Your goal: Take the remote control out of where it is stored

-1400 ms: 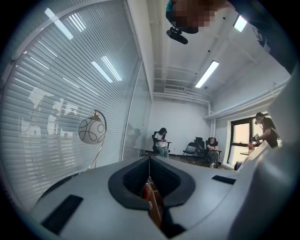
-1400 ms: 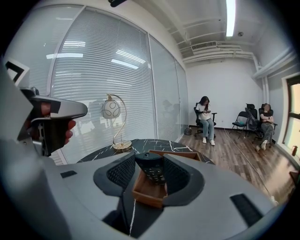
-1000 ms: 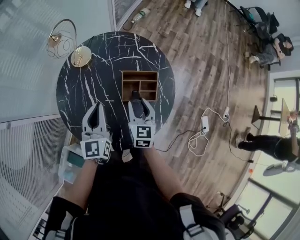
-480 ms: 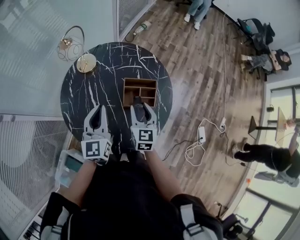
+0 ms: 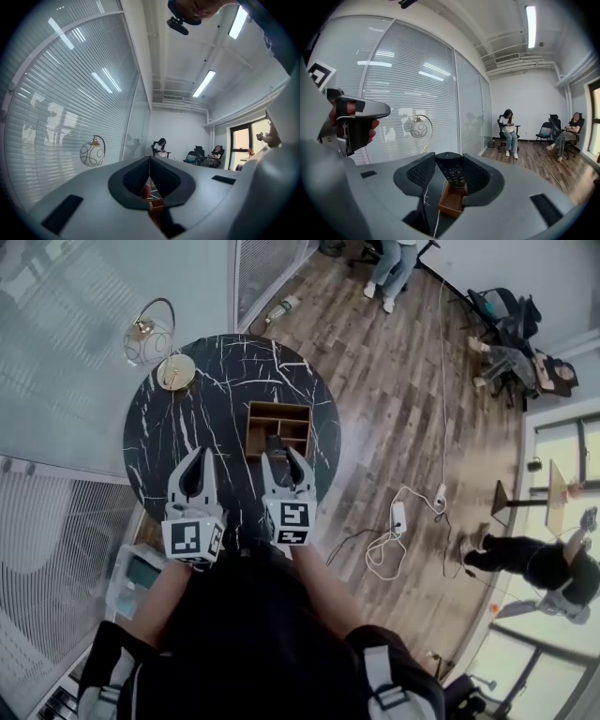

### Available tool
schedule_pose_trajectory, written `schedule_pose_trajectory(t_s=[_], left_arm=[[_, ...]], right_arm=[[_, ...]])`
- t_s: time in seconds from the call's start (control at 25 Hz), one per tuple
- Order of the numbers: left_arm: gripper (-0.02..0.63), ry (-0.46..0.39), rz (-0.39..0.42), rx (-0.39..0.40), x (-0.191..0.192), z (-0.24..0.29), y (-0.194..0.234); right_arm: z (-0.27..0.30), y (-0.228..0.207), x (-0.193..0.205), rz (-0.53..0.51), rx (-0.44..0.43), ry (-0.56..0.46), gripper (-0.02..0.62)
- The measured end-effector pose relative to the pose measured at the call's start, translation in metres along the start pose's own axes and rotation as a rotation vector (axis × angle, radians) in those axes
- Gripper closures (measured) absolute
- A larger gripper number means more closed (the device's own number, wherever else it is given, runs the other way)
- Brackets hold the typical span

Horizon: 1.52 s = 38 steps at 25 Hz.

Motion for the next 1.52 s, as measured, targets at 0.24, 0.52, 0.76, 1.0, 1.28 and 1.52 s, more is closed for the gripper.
schedule_pose_trajectory(t_s=[0.24,0.52,0.76,1.0,1.28,1.52], left_arm=[[0.597,-0.042,-0.001,-0.003,-0.016,-0.002,0.000],[0.597,-0.057,0.011,0.001,-0.025,-0.002,0.000],[0.597,-0.057,0.022,0.010,-0.030,0.000,-0.005],[0.597,-0.066,0.014,0.013,-0.028,0.002,-0.007],[0.597,-0.043,0.021,0.013,-0.023,0.009,-0.006],[0.597,-0.051,0.025,0.014,-0.026,0.013,-0.007]], right_arm=[[-0.009,0.002,-0.014,0.001,-0.004,-0.025,0.410],[-0.017,0.001,-0.025,-0.002,0.005,-0.050,0.410],[-0.026,-0.003,-0.032,0.000,0.005,-0.072,0.410],[-0.029,-0.005,-0.040,-0.007,-0.003,-0.099,0.410],[-0.033,-0.009,-0.063,-0.006,0.005,-0.134,0.411],[-0.034,-0.012,-0.075,0.003,-0.013,-0.192,0.411]])
Point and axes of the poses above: the fingertips, and each gripper's own axes: z forward along the fingers, y to its left, x out of its underside, the point moved 6 cm from there along -z, backward along the fingers, and after that the axes turned 8 degrees about x, right-handed, at the moved point
